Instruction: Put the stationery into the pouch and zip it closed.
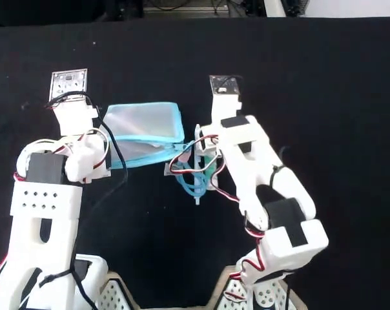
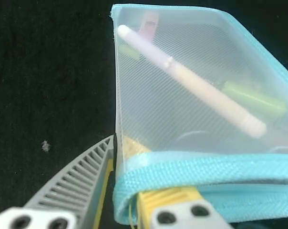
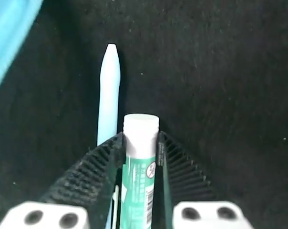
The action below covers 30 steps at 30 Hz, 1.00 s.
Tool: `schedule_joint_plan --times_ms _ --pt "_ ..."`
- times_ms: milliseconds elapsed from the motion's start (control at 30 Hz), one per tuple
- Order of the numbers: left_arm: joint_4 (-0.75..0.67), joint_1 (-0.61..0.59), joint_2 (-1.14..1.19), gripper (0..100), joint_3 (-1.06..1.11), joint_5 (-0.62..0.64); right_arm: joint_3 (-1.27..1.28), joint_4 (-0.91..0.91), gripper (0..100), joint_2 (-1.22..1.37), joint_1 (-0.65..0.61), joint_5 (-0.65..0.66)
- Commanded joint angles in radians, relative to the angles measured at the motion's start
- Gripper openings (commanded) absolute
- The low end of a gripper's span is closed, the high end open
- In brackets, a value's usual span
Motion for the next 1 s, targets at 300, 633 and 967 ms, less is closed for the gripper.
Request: schedule_joint_plan --times_ms 300,633,967 --pt "-0.003 -0.012 0.006 3 0.015 0.002 -0.176 0.126 9.6 0.131 -0.006 -0.008" --pt "0.000 -0.012 0.006 3 0.012 0.002 -0.265 0.235 1.6 0.082 0.071 0.120" --pt "0.003 -0.012 0.006 3 0.007 0.002 -0.358 0.305 2.2 0.097 0.140 0.376"
